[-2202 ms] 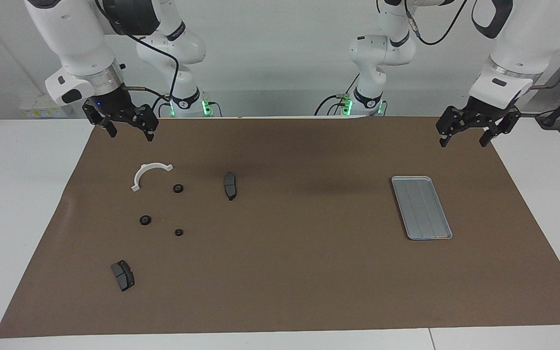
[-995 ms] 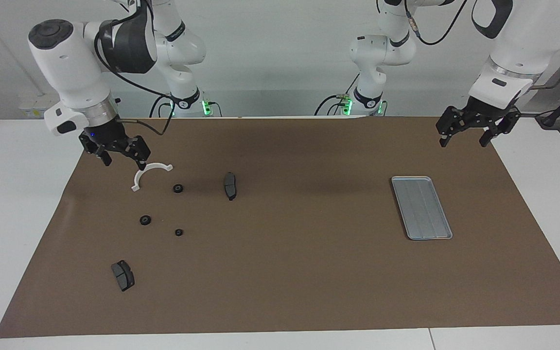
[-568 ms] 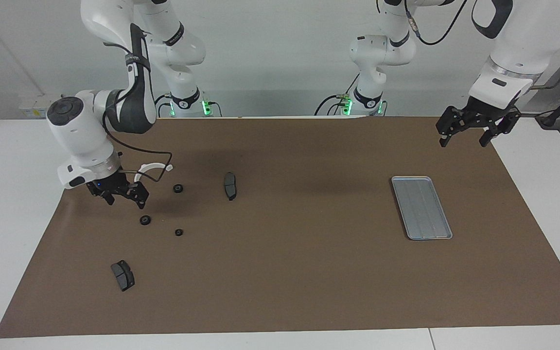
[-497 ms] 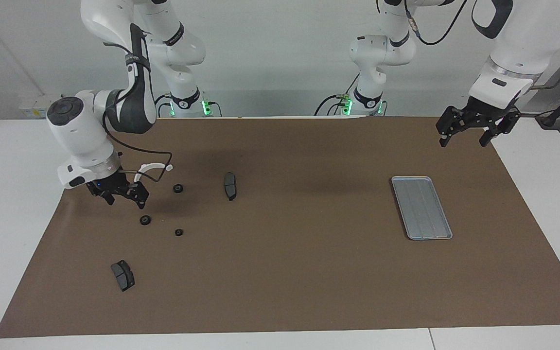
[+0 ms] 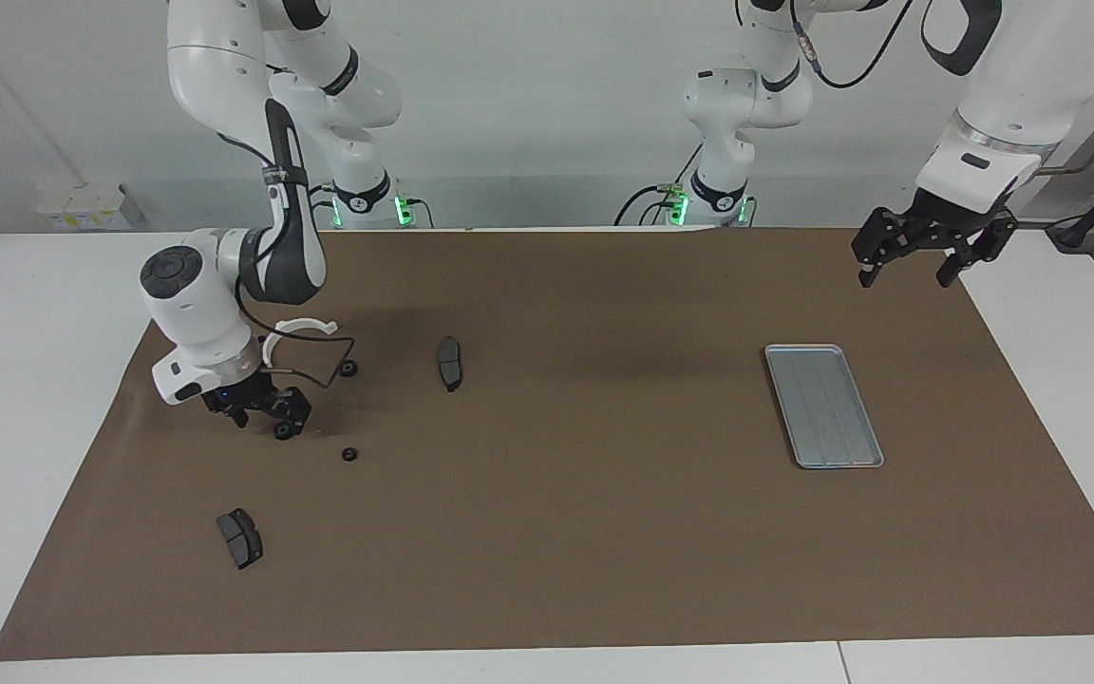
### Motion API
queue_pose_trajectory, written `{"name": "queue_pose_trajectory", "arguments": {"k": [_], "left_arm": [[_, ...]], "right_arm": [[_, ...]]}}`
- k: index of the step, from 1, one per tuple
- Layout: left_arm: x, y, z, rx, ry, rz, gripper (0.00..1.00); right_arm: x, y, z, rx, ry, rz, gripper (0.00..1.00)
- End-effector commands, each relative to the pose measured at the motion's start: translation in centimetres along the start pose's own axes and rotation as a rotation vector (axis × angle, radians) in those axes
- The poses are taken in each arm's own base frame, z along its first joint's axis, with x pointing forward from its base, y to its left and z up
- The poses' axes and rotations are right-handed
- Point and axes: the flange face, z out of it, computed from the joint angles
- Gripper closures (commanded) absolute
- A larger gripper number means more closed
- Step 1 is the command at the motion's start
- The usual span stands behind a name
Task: Pick bearing gear from pile to tray
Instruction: 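Carry the bearing to the table center and release it with the right gripper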
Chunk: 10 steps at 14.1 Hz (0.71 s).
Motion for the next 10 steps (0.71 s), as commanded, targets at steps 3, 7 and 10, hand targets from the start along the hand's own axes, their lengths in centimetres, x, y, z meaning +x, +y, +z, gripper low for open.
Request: {"name": "queue_pose_trajectory", "arguments": {"k": [3, 7, 10], "left_arm": [[0.0, -0.3, 0.2, -0.015, 0.011, -0.013, 0.00], [0.1, -0.3, 0.2, -0.016, 0.016, -0.013, 0.00], [0.1, -0.3, 0.2, -0.015, 0.016, -0.013, 0.00]], "right_arm": [[-0.8, 0.1, 0.9, 0.017, -0.006, -0.020, 0.41], [-0.5, -0.2, 0.0, 0.018, 0.008, -0.023, 0.95], [0.2, -1.2, -2.9, 0.025, 0.056, -0.032, 1.00]]}}
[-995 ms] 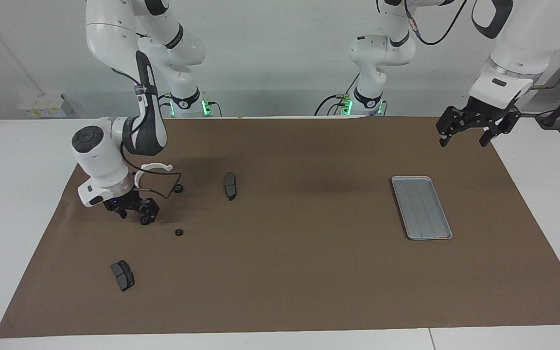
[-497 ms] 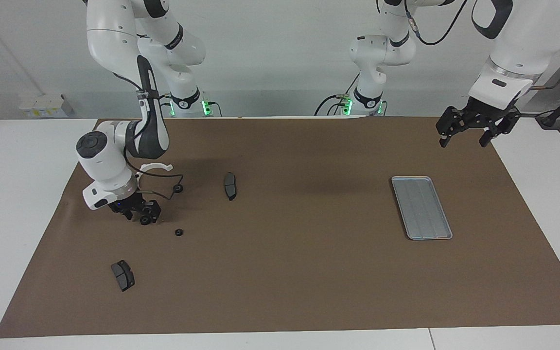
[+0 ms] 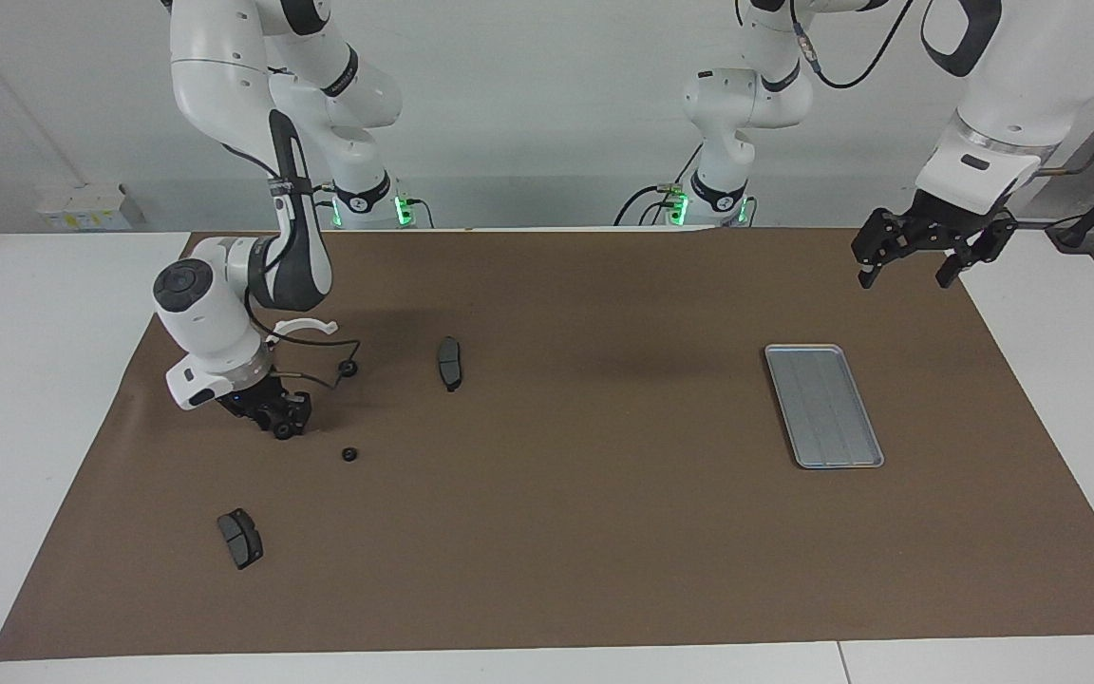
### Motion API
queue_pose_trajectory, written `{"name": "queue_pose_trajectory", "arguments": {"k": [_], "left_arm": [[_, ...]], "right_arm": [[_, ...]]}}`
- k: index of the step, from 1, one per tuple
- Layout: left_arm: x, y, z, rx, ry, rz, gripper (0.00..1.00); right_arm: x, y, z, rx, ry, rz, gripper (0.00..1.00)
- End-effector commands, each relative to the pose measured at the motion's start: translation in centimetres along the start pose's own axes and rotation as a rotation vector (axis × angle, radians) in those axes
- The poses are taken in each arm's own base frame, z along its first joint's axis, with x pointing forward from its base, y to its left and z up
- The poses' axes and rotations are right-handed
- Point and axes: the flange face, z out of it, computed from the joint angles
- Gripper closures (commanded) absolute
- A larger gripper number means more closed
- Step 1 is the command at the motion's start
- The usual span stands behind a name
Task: Pick bearing gear from pile to tray
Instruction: 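Carry the bearing to the table center and release it with the right gripper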
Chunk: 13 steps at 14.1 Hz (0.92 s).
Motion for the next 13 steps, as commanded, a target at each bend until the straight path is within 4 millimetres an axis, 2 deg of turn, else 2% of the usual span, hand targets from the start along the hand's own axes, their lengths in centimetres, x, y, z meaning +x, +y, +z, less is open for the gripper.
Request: {"name": "queue_pose_trajectory", "arguments": {"k": [1, 3, 5, 9, 11, 13], "left_arm": [[0.0, -0.3, 0.2, -0.015, 0.011, -0.013, 0.00], [0.1, -0.3, 0.3, -0.015, 0.010, -0.013, 0.00], [0.1, -0.3, 0.3, -0.015, 0.010, -0.013, 0.00], [0.1, -0.2, 0.3, -0.018, 0.012, -0.013, 0.00], [0.2, 0.4, 0.1, -0.016, 0.024, -0.001, 0.00], [0.3, 0.7, 0.0, -0.002, 0.033, 0.008, 0.00]], "right_arm": [[0.1, -2.0, -3.8, 0.025, 0.060, -0.040, 1.00], [-0.3, -5.3, -5.6, 0.035, 0.078, -0.035, 1.00], [-0.6, -9.5, -6.5, 0.050, 0.089, 0.014, 1.00], [-2.7, -19.8, -7.2, 0.089, 0.096, 0.131, 1.00], [-3.5, -23.8, -7.6, 0.107, 0.096, 0.173, 1.00], [-5.3, -28.9, -7.4, 0.123, 0.084, 0.199, 1.00]]}}
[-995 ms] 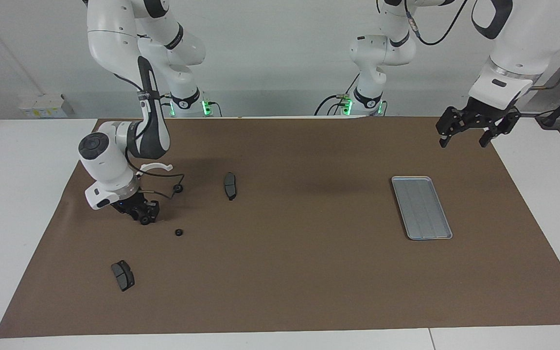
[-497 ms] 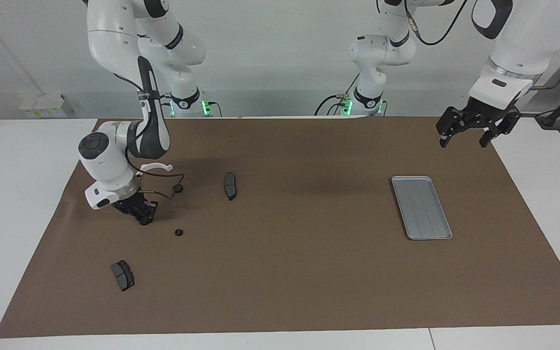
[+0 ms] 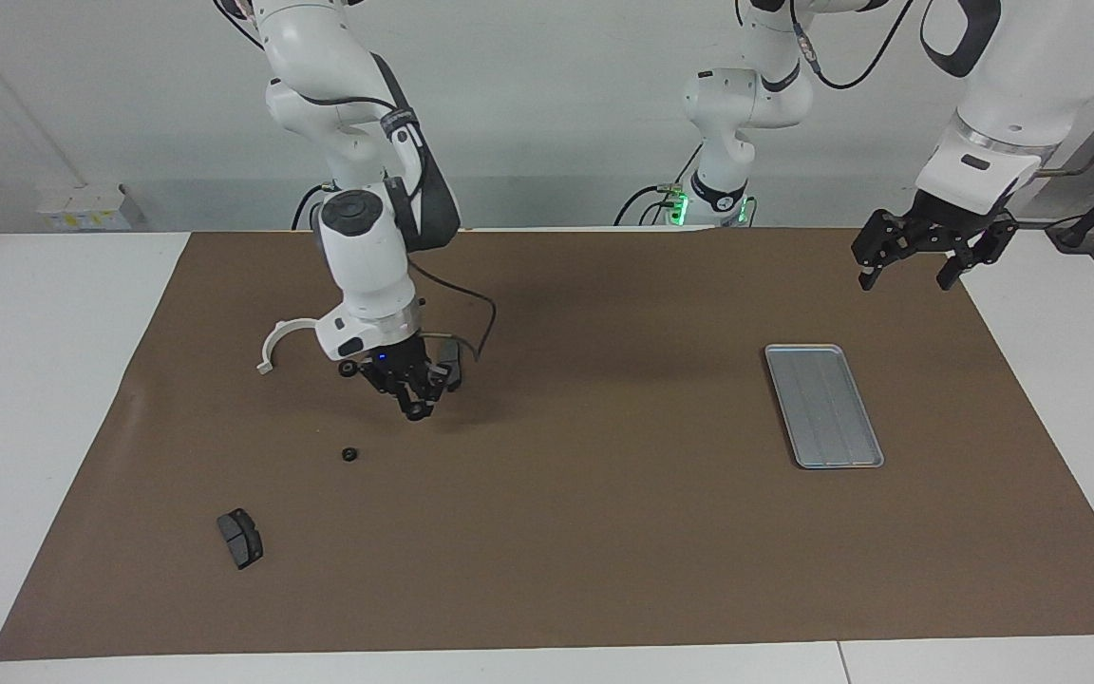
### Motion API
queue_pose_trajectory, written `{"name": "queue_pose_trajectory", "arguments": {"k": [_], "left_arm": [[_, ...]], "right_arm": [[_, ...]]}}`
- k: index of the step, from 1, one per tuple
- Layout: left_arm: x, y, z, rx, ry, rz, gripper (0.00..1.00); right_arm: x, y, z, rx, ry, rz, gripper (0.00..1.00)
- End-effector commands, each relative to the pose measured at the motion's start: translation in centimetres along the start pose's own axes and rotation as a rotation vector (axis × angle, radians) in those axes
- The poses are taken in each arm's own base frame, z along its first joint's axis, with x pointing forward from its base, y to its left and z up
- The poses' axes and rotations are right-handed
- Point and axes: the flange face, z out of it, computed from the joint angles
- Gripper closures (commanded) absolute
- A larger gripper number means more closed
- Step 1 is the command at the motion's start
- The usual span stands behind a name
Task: Pick bearing gear from pile to tray
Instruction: 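Carry the bearing to the table center and release it with the right gripper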
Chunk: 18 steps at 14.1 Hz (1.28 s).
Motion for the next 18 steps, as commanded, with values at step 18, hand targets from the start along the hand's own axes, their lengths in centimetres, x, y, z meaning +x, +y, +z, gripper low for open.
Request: {"name": "queue_pose_trajectory", "arguments": {"k": [18], "left_arm": [[0.4, 1.2, -0.6, 0.030, 0.061, 0.033, 0.00]], "right_arm": [[-14.9, -22.1, 6.9, -0.049, -0.100, 0.122, 0.73]]}}
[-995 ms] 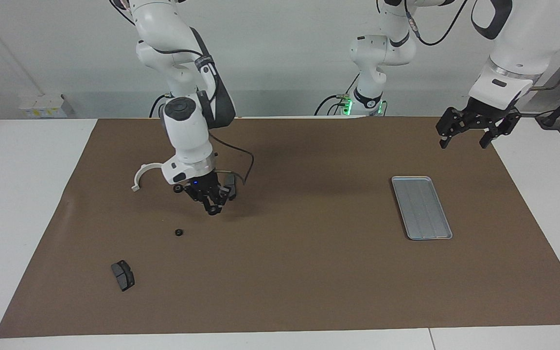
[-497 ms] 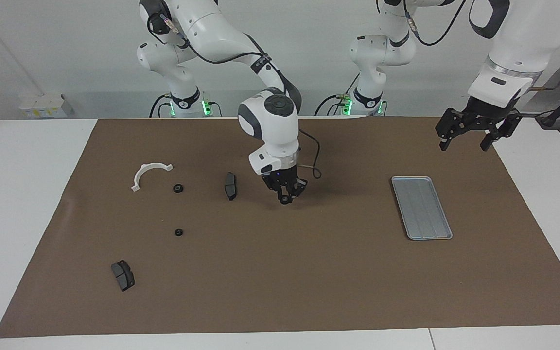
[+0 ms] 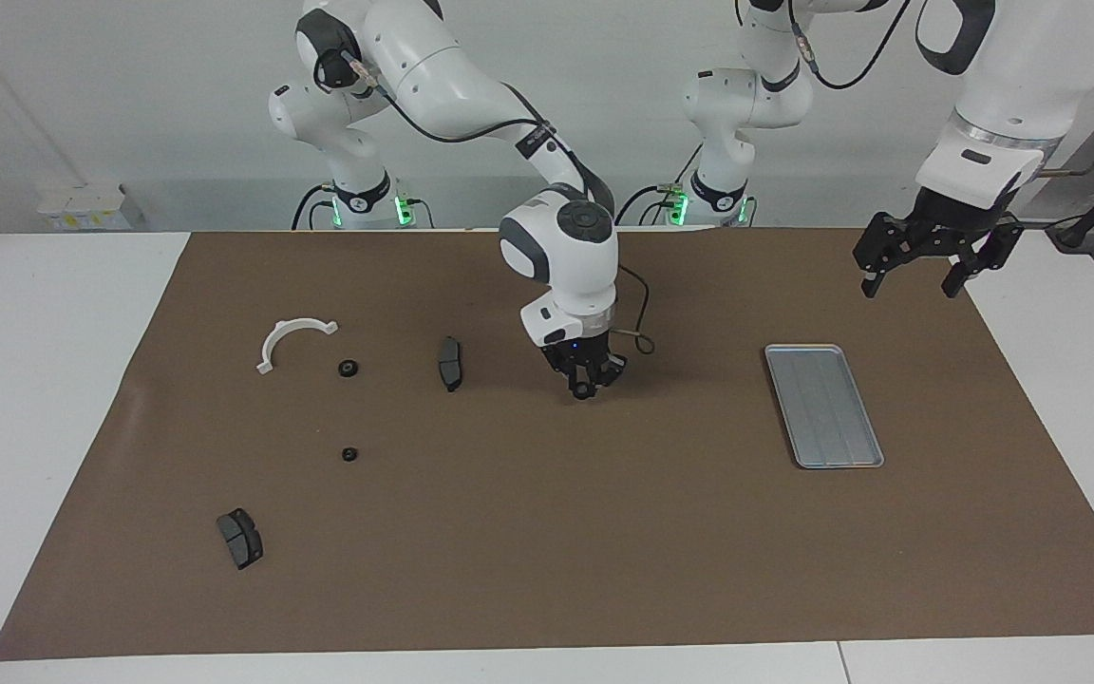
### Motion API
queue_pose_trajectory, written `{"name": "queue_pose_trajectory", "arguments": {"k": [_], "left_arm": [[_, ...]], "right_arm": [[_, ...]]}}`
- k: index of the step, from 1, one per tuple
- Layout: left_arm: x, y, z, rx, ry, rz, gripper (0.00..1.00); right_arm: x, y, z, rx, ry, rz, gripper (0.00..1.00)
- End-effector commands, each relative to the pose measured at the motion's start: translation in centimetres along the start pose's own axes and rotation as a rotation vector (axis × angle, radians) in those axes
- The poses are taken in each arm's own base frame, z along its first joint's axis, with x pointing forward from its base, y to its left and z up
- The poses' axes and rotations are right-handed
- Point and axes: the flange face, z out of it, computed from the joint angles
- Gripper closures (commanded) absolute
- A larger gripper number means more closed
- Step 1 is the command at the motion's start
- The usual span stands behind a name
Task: Pick bearing gear from pile to tray
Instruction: 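Carry the bearing to the table center and release it with the right gripper, then reach the left gripper toward the bearing while the right gripper withdraws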
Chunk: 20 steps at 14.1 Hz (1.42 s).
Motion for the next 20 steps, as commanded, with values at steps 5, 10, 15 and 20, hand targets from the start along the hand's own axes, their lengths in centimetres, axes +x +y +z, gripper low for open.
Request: {"name": "queue_pose_trajectory", "arguments": {"k": [5, 10, 15, 20], "left_arm": [[-0.3, 1.1, -0.3, 0.029, 0.006, 0.028, 0.00], [-0.2, 1.6, 0.5, 0.031, -0.008, 0.029, 0.00], [0.9, 4.5, 4.5, 0.012, -0.056, 0.053, 0.00], [2.4, 10.5, 9.5, -0.001, -0.064, -0.056, 0.00]], "right_arm": [[0.1, 0.0, 0.2, -0.008, -0.003, -0.023, 0.27], [4.8, 2.7, -2.4, 0.005, 0.020, -0.023, 0.00], [7.7, 13.4, -5.1, -0.049, -0.004, -0.113, 0.00], [10.8, 24.2, -5.6, -0.099, -0.047, -0.266, 0.00]]}}
